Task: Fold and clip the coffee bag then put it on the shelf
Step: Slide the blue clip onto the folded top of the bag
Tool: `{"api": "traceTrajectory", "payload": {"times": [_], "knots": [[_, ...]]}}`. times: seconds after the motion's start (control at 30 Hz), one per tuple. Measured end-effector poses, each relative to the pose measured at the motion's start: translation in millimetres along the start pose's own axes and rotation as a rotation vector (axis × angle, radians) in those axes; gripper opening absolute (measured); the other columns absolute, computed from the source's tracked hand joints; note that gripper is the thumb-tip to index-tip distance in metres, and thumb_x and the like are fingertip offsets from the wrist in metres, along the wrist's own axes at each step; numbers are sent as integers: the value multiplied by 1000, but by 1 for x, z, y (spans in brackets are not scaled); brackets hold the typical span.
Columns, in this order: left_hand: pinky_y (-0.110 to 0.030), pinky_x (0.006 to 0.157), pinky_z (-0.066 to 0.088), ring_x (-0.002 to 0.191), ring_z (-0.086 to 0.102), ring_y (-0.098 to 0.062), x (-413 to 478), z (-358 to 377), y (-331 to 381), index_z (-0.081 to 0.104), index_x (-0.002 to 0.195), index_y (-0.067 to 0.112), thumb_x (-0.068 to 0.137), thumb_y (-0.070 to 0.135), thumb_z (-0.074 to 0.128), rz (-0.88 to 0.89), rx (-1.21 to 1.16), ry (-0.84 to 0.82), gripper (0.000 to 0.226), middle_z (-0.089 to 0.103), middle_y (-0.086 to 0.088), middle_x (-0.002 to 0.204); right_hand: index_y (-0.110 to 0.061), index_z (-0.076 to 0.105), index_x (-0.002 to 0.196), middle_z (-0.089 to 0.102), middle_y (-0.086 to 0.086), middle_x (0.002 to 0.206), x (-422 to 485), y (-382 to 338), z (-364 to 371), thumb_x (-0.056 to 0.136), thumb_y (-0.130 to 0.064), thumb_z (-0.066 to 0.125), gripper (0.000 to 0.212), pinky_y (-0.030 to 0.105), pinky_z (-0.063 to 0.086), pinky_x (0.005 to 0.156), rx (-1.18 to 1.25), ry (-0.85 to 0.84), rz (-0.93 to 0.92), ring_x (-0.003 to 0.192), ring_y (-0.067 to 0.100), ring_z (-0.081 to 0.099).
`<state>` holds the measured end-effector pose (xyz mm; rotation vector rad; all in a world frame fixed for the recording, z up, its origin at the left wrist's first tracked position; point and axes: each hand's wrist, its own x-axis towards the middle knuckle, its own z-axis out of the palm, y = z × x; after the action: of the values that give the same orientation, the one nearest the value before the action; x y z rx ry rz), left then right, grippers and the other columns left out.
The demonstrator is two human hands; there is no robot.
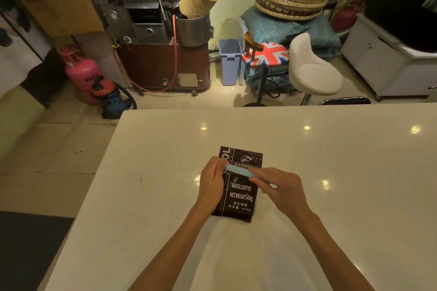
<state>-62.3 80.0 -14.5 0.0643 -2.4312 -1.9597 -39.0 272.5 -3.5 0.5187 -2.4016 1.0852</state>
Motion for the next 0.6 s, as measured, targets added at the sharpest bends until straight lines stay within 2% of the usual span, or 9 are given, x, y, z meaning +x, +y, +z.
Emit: {"api": "traceTrajectory", "payload": {"times": [0.07, 0.13, 0.2, 0.27, 0.3, 0.37, 0.47, 0.57, 0.6], "knots": [[-35, 68, 50, 72, 58, -15, 0, 0, -1, 55, 84, 12, 103, 19, 38, 3, 14, -7, 26, 59, -3, 79, -20, 77, 107, 77, -6, 99, -1, 0, -1, 88, -46, 62, 35, 28, 59, 58, 117, -42, 83, 66, -2, 67], [-42, 69, 51, 73, 59, -20, 2, -2, -3, 55, 80, 22, 103, 22, 39, -9, 12, -15, 28, 60, -5, 79, -24, 76, 107, 77, -6, 100, -1, 1, -2, 86, -46, 65, 33, 32, 60, 62, 207, -106, 175, 68, 8, 70], [-44, 69, 52, 73, 59, -23, 4, -4, -5, 56, 79, 24, 103, 24, 39, -30, -11, -28, 29, 60, -6, 79, -31, 77, 105, 76, -7, 106, 0, 1, -4, 81, -45, 70, 29, 34, 60, 75, 269, -201, 305, 88, 8, 71], [-38, 67, 47, 69, 54, -20, 6, -5, -7, 57, 80, 19, 103, 21, 40, -15, -11, -13, 29, 58, -5, 76, -38, 77, 100, 72, -11, 112, 1, 0, -10, 78, -39, 74, 22, 24, 54, 86, 305, -321, 416, 104, 0, 65], [-38, 66, 45, 68, 51, -20, 6, -5, -8, 57, 80, 19, 103, 20, 40, -8, -15, 5, 29, 56, -5, 75, -38, 78, 97, 70, -15, 114, 0, -1, -14, 79, -33, 75, 19, 19, 51, 83, 313, -362, 427, 104, -2, 63], [-45, 65, 46, 68, 51, -23, 7, -3, -9, 58, 78, 23, 103, 22, 40, -25, -32, 40, 30, 56, -7, 75, -36, 79, 91, 66, -20, 112, -2, -2, -21, 82, -22, 75, 17, 15, 52, 71, 316, -390, 405, 97, 1, 63], [-50, 75, 51, 81, 61, -36, 7, -3, -9, 62, 83, 30, 102, 28, 41, -21, -28, -18, 28, 62, -15, 88, -32, 79, 85, 68, -19, 106, -2, -5, -31, 78, -17, 77, 17, 10, 50, 75, 288, -306, 417, 93, 1, 64], [-49, 83, 53, 98, 63, -35, 5, -7, -9, 62, 97, 24, 101, 26, 43, -6, -79, -80, 20, 64, -13, 104, -37, 78, 75, 76, -18, 91, -4, 8, -58, 72, -23, 79, 15, 10, 52, 70, 342, -55, 524, 74, -1, 68], [-49, 82, 55, 100, 63, -35, 5, -10, -11, 60, 98, 24, 100, 21, 45, -1, -103, -74, 15, 63, -12, 108, -36, 77, 74, 77, -13, 88, -5, 17, -72, 72, -21, 79, 15, 10, 52, 66, 329, 30, 558, 66, 0, 67]]}}
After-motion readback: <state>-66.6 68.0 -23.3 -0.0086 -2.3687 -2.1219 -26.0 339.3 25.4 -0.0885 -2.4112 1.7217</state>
